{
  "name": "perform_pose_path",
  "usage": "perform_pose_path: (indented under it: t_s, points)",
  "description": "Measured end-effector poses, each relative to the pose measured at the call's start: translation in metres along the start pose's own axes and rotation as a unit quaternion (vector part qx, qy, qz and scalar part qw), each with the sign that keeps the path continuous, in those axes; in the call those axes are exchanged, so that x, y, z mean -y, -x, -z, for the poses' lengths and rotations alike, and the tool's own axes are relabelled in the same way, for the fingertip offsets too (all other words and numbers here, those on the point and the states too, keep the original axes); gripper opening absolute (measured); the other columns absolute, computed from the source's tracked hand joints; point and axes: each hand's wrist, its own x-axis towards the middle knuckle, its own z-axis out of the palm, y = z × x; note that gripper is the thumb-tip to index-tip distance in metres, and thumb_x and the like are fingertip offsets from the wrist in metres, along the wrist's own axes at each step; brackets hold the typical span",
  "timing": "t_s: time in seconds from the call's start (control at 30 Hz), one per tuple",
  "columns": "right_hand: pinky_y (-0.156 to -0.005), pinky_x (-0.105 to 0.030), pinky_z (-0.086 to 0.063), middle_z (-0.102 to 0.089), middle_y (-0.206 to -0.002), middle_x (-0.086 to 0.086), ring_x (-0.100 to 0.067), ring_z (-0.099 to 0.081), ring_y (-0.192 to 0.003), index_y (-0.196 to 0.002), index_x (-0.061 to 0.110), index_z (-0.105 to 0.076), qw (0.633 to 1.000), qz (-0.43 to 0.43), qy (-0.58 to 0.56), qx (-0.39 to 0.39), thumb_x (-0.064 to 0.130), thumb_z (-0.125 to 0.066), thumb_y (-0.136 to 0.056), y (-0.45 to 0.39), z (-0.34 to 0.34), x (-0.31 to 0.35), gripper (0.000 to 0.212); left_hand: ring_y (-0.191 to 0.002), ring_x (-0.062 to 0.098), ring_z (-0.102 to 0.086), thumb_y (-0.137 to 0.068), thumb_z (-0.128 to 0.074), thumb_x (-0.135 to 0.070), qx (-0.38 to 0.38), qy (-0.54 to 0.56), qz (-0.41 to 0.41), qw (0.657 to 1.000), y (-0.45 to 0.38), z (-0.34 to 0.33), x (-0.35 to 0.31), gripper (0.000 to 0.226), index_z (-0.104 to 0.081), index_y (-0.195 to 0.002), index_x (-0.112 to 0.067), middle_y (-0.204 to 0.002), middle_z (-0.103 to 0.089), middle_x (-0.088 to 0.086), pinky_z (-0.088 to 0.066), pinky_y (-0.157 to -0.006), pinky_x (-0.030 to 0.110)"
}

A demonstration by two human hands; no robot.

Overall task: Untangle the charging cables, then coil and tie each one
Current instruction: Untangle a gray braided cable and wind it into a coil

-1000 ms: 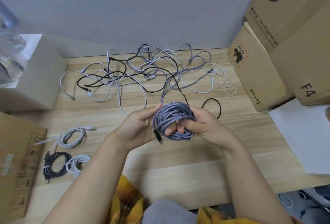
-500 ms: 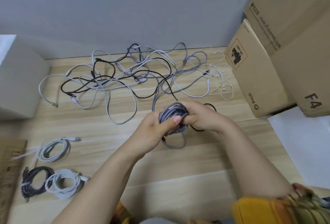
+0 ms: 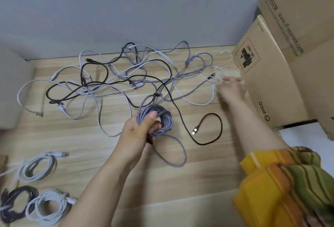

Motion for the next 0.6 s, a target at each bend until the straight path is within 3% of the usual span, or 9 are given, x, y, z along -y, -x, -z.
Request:
perform_pose_path:
  t_s: [0.07,0.13,0.27,0.4,0.5,0.6]
  points:
    - [-0.111,-0.035,-0.021,-0.023,-0.149,-0.008,-0.028,-0.023,-0.136,-0.134,0.021,-0.048,0.995,-0.049,0.069,0.057,0.03,-0.059,-0.084,-0.009,-0.007,-0.006,0.052,-0.059,0.01,-0.047,-0.066,-0.06,-0.053,-0.009,0.006,0.012,1.0,-0.004,0.002,0.001,0.035,-0.058,-0.08,-0.021,-0.055,-0.036,-0.006,-0.036,-0.051,0.022]
    - [-0.111,-0.037,-0.02,-0.024,-0.15,-0.005,-0.026,-0.021,-0.137,-0.137,0.018,-0.044,0.992,-0.051,0.094,0.063,0.029,-0.057,-0.086,-0.008,-0.01,-0.008,0.054,-0.059,0.009,-0.048,-0.066,-0.06,-0.054,-0.008,0.002,0.018,1.0,-0.006,0.001,0.003,0.034,-0.058,-0.078,-0.022,-0.057,-0.036,-0.005,-0.035,-0.054,0.026]
    - [-0.107,-0.037,-0.021,-0.033,-0.147,0.001,-0.023,-0.028,-0.134,-0.131,0.011,-0.049,0.998,-0.008,0.055,-0.027,0.017,-0.056,-0.084,-0.006,-0.012,-0.009,0.048,-0.061,0.009,-0.045,-0.067,-0.058,-0.054,0.006,-0.002,0.017,1.0,-0.005,0.001,0.003,0.024,-0.062,-0.065,-0.03,-0.055,-0.036,-0.008,-0.034,-0.055,0.026]
    - [-0.1,-0.028,-0.029,-0.048,-0.137,0.0,-0.021,-0.044,-0.124,-0.124,0.009,-0.057,0.985,0.049,-0.024,-0.166,0.006,-0.054,-0.082,0.008,-0.005,-0.011,0.041,-0.059,0.011,-0.043,-0.066,-0.058,-0.054,0.0,-0.011,0.015,1.0,0.002,0.005,0.001,0.024,-0.06,-0.061,-0.032,-0.059,-0.036,-0.004,-0.035,-0.052,0.022]
    - [-0.09,-0.018,-0.04,-0.063,-0.108,-0.005,-0.017,-0.06,-0.098,-0.104,0.004,-0.069,0.959,0.09,-0.15,-0.224,0.0,-0.058,-0.082,0.022,0.008,-0.003,0.025,-0.061,0.013,-0.042,-0.075,-0.059,-0.044,-0.025,0.006,0.015,1.0,0.01,0.008,0.001,0.019,-0.057,-0.072,-0.025,-0.057,-0.033,-0.005,-0.034,-0.053,0.027]
    - [-0.068,-0.027,-0.052,-0.061,-0.079,0.002,-0.008,-0.058,-0.064,-0.093,0.01,-0.069,0.944,0.067,-0.266,-0.185,-0.003,-0.06,-0.079,0.044,0.021,0.013,0.021,-0.064,0.014,-0.04,-0.079,-0.055,-0.039,-0.032,0.019,0.005,0.999,0.017,0.008,0.001,0.022,-0.046,-0.072,-0.02,-0.053,-0.034,-0.009,-0.031,-0.055,0.03]
